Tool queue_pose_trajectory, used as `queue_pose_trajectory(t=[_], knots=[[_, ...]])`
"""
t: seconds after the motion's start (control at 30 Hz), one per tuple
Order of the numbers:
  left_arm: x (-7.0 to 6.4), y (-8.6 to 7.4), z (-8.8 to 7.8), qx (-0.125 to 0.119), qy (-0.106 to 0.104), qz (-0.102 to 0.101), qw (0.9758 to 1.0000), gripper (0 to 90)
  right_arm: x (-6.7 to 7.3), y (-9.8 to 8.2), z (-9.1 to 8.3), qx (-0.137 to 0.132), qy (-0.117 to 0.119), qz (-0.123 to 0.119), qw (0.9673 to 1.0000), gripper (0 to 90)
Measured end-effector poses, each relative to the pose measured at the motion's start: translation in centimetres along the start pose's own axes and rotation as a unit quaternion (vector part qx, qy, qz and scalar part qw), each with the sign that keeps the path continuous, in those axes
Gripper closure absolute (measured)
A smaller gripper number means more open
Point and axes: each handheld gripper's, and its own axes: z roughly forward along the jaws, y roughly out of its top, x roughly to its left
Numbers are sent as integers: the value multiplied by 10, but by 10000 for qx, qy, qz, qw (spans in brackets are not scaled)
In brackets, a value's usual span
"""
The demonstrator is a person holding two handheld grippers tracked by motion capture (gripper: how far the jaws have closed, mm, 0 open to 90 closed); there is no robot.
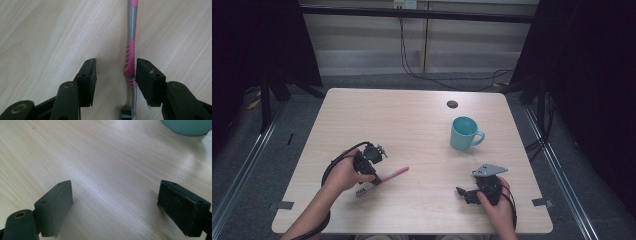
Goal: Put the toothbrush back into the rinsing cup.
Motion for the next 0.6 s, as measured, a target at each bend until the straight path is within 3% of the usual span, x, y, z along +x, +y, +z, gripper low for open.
queue_pose_trajectory(t=[0.6], knots=[[-7,8,9,297,135,192,9993,638,0,0,0,0,3,-3,10000,121]])
